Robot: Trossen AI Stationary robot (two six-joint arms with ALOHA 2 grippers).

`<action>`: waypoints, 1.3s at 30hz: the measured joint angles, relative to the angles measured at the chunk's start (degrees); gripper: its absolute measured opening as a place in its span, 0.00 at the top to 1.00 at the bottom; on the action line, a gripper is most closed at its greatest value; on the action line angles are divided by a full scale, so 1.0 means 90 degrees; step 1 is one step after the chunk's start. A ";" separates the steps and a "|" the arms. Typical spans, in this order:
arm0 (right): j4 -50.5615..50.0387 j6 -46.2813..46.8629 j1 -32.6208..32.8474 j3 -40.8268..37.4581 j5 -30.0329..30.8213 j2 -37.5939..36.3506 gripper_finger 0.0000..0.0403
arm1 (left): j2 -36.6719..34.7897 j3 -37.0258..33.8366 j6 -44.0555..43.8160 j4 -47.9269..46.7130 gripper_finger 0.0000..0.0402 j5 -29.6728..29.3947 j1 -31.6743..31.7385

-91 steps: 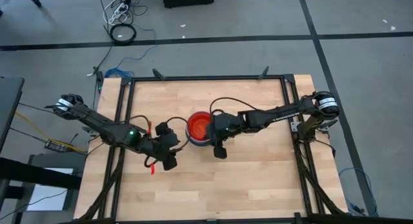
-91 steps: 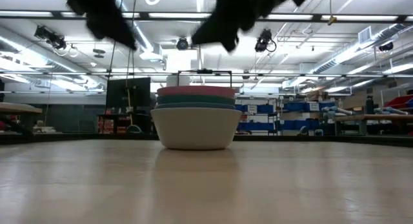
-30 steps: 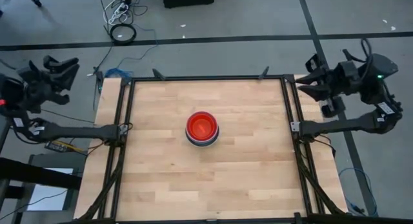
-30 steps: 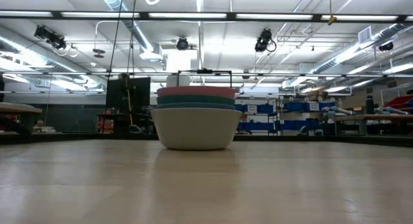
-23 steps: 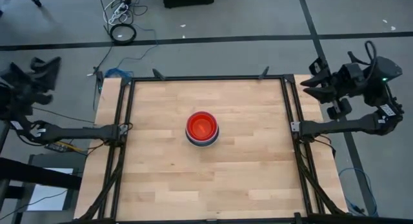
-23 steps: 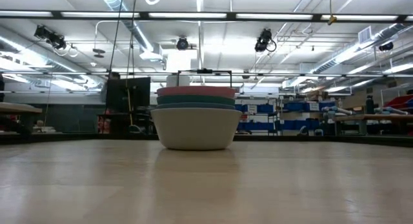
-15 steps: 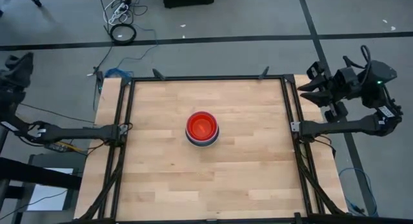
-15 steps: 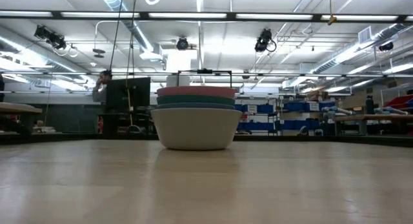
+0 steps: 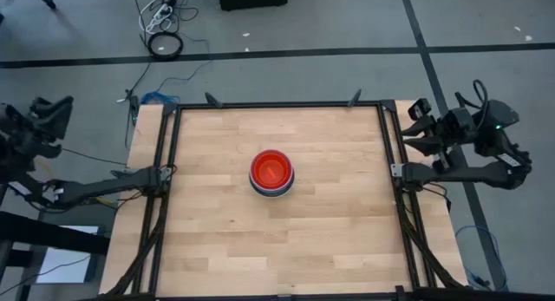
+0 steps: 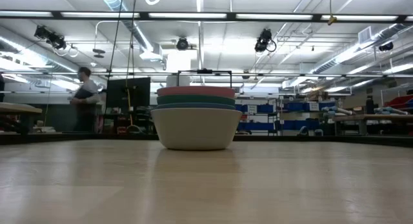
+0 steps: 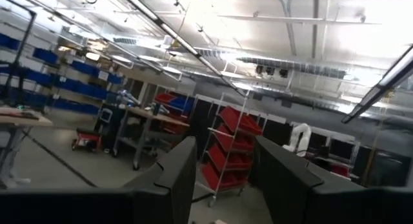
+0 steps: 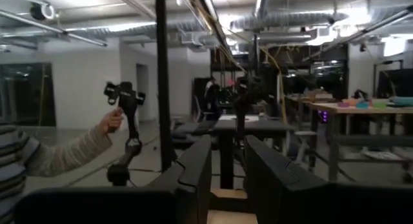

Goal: Nest bowls inside each other
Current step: Return to Home Position

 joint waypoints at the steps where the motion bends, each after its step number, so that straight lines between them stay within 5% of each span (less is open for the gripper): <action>1: 0.0057 0.0029 0.0001 -0.0144 -0.0046 -0.0121 0.79 | -0.0092 -0.0124 -0.0042 0.0011 0.59 0.0069 0.0106; 8: 0.0200 0.0176 0.0000 -0.0739 -0.0093 -0.0688 0.80 | -0.0777 -0.0935 -0.0336 0.0091 0.59 0.0723 0.0644; 18: 0.0220 0.0230 0.0000 -0.0788 -0.0130 -0.0676 0.80 | -0.0888 -0.2094 0.0173 -0.0037 0.59 0.0455 0.0565; 28: -0.0082 -0.0061 0.0002 -0.0937 -0.0310 -0.0678 0.80 | -0.0891 -0.2154 0.0276 0.0120 0.59 0.0425 0.0449; 39: 0.1271 -0.0053 0.0002 -0.2191 -0.0487 -0.0833 0.80 | -0.0893 -0.2513 -0.0035 -0.0379 0.59 0.1177 0.0806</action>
